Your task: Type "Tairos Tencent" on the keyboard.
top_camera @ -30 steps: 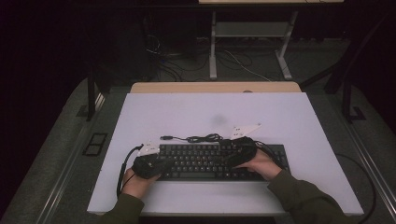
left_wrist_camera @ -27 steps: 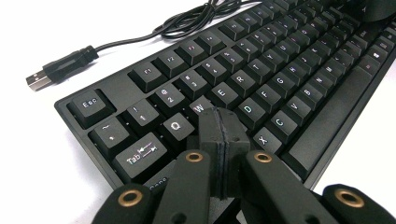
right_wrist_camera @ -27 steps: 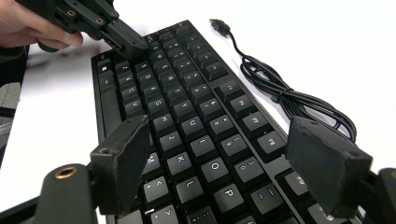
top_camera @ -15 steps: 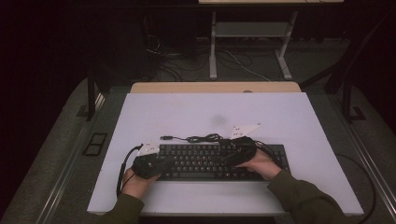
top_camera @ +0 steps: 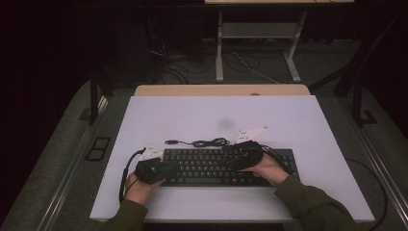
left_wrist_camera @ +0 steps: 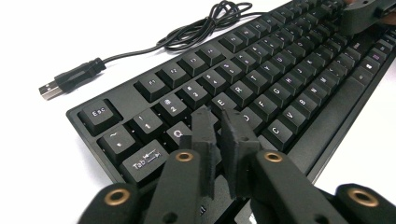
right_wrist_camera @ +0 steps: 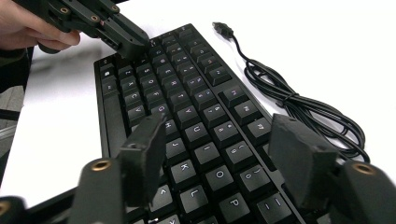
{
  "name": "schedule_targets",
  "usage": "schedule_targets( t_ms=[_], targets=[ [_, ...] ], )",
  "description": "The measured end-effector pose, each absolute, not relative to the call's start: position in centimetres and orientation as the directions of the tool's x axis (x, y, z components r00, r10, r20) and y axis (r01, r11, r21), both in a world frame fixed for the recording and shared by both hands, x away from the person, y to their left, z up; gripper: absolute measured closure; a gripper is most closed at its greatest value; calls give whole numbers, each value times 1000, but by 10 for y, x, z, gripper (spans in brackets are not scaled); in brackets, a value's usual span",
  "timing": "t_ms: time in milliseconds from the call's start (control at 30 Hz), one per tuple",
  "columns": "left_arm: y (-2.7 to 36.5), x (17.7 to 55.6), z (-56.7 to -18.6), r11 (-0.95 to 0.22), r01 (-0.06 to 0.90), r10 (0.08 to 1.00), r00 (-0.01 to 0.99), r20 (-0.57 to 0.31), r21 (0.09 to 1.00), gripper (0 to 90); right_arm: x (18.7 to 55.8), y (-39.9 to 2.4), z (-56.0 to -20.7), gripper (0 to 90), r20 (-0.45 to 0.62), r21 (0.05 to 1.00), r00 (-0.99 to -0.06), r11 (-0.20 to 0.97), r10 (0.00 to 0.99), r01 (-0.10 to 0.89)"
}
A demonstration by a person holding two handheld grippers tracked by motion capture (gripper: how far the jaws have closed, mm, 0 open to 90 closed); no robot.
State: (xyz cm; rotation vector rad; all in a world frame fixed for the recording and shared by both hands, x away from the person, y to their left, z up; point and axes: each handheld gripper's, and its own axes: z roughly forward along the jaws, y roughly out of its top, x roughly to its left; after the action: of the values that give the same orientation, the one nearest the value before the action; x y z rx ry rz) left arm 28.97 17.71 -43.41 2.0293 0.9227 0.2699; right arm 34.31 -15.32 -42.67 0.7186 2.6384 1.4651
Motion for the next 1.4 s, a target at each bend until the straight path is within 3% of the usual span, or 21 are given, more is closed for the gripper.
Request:
schedule_targets(
  t_ms=[700, 933, 1400],
  targets=[
    [174, 288, -432, -336, 482, 710, 694, -118, 809, 454, 344, -153, -426, 721, 206, 829, -888, 409, 411, 382],
    [172, 288, -433, -319, 485, 716, 686, -128, 815, 300, 344, -151, -427, 883, 221, 825, -889, 410, 400, 390],
    [168, 290, -434, -305, 488, 722, 679, -136, 818, 16, 346, -147, -430, 895, 216, 816, -898, 434, 382, 381]
  ],
)
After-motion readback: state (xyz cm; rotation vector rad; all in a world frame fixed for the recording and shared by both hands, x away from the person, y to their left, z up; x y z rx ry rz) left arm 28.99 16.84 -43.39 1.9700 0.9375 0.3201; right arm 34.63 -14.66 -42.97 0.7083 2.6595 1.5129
